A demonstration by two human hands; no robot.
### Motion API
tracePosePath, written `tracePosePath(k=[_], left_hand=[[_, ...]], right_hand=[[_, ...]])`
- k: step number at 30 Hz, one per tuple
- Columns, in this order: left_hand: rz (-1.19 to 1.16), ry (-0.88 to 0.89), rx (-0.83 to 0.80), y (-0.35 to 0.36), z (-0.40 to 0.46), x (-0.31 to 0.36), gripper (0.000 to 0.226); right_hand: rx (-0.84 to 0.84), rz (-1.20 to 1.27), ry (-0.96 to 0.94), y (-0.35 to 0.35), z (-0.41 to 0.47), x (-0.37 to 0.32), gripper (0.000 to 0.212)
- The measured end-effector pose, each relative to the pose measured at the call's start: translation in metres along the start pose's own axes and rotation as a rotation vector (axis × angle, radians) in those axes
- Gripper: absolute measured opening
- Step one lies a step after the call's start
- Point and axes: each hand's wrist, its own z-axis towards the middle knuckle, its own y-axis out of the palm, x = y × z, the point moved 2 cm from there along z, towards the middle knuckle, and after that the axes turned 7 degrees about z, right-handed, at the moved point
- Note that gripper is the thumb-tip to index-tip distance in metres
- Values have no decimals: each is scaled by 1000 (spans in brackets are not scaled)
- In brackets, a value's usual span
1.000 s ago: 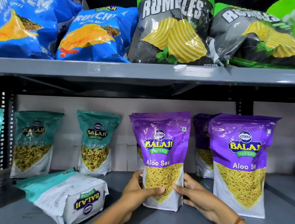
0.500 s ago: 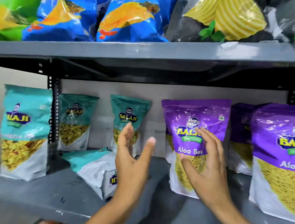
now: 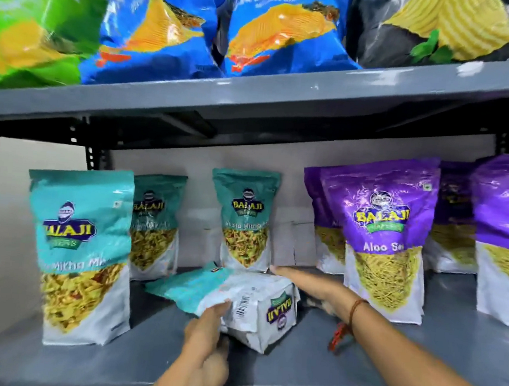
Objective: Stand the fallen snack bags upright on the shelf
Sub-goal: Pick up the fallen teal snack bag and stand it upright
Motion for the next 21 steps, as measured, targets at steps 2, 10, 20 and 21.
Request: tracePosePath(k=[2, 10, 20, 21], left_hand=[[-43, -85, -89, 2, -5, 0, 35], [-94, -77, -255, -5, -4, 9, 36], [128, 396, -495, 5, 30, 73, 35], [163, 421, -489, 4, 37, 75, 34]], right_hand=[[-101, 47, 48, 6, -7, 0, 30], [-135, -60, -53, 12, -24, -12, 50], [31, 239, -508, 24, -32, -15, 52], [66, 202, -526, 26, -30, -10, 53]])
